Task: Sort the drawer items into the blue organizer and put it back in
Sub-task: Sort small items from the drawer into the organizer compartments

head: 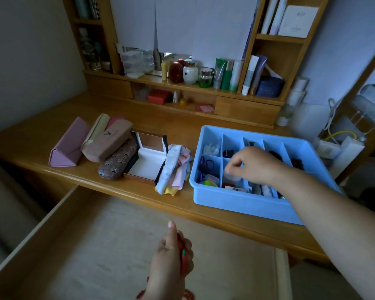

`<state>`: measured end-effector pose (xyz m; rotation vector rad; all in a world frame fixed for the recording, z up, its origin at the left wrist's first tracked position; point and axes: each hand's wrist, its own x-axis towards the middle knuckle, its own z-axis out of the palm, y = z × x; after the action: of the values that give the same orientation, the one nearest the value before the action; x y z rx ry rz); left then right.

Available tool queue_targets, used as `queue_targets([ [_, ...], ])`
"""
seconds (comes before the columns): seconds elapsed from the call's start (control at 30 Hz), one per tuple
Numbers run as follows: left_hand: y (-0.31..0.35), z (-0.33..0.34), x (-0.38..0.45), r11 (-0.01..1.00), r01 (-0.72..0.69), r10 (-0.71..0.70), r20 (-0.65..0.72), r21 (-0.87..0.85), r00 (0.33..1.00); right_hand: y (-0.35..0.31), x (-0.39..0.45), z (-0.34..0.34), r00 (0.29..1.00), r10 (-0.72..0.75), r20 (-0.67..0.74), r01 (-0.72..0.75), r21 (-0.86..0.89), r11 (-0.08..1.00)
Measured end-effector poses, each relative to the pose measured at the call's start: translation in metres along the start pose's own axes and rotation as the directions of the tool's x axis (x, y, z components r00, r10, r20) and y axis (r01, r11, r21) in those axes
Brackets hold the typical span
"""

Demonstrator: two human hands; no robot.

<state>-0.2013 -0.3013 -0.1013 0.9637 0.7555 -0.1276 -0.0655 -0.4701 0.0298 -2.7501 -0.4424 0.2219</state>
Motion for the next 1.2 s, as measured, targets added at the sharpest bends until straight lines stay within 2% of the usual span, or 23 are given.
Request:
queue_targets([
  [0.07,0.006,0.006,-0.003,0.999,-0.020,0.019,-0.009,-0.049,1.000,-0.011,-0.019,-0.002,0.968,-0.062,-0.245,0.092,0.112,0.990],
  [0.1,0.009,0.010,-0.005,0.997,-0.028,0.028,-0.005,-0.072,1.000,-0.019,-0.033,0.003,0.964,-0.089,-0.250,0.140,0.195,0.971],
  [0.17,0.010,0.017,-0.009,0.992,-0.078,0.080,0.014,-0.099,0.997,-0.036,-0.062,0.029,0.990,-0.121,-0.074,0.138,0.314,0.939],
  [0.23,0.008,0.025,-0.014,0.986,-0.167,0.167,0.017,-0.009,0.986,-0.046,-0.084,0.060,0.989,-0.099,0.106,0.055,0.359,0.932],
  [0.3,0.007,0.030,-0.019,0.979,-0.200,0.200,0.026,0.035,0.980,-0.044,-0.090,0.079,0.986,-0.067,0.151,0.000,0.404,0.915],
  [0.37,0.011,0.033,-0.025,0.988,-0.132,0.136,0.049,-0.076,0.990,-0.040,-0.091,0.082,0.992,-0.037,0.124,-0.027,0.481,0.876],
  [0.43,0.013,0.034,-0.027,0.984,-0.080,0.090,0.053,-0.160,0.995,-0.038,-0.091,0.079,0.997,-0.031,0.069,-0.003,0.440,0.898],
  [0.53,0.011,0.032,-0.026,0.982,-0.068,0.075,0.036,-0.176,0.997,-0.039,-0.091,0.059,0.995,-0.075,-0.070,0.092,0.278,0.956],
  [0.63,0.010,0.023,-0.021,0.994,-0.027,0.033,0.054,-0.110,0.998,-0.023,-0.078,0.012,0.950,-0.034,-0.310,0.138,0.319,0.938],
  [0.7,0.008,0.017,-0.017,0.999,-0.003,0.005,0.063,-0.038,0.998,-0.007,-0.061,-0.018,0.926,-0.006,-0.377,0.108,0.249,0.962],
  [0.73,0.006,0.015,-0.016,1.000,0.000,0.001,0.071,-0.011,0.997,-0.001,-0.052,-0.027,0.936,-0.008,-0.352,0.081,0.193,0.978],
  [0.83,0.003,0.009,-0.014,1.000,0.015,-0.017,0.076,0.020,0.997,0.009,-0.030,-0.029,0.988,-0.020,-0.150,0.029,0.058,0.998],
  [0.9,0.001,0.006,-0.013,0.999,0.026,-0.028,0.086,0.028,0.996,0.013,-0.019,-0.021,0.998,-0.015,-0.058,0.013,-0.034,0.999],
  [0.97,0.001,0.004,-0.012,0.999,0.034,-0.038,0.094,0.037,0.995,0.015,-0.010,-0.010,1.000,0.002,0.010,-0.001,-0.091,0.996],
  [1.1,-0.002,0.004,-0.011,0.998,0.050,-0.056,0.127,0.048,0.990,0.014,0.003,0.014,0.994,-0.002,0.109,0.039,-0.341,0.939],
  [1.2,-0.003,0.005,-0.014,0.996,0.058,-0.069,0.190,0.065,0.979,0.012,0.008,0.013,0.974,0.030,0.225,0.047,-0.330,0.943],
])
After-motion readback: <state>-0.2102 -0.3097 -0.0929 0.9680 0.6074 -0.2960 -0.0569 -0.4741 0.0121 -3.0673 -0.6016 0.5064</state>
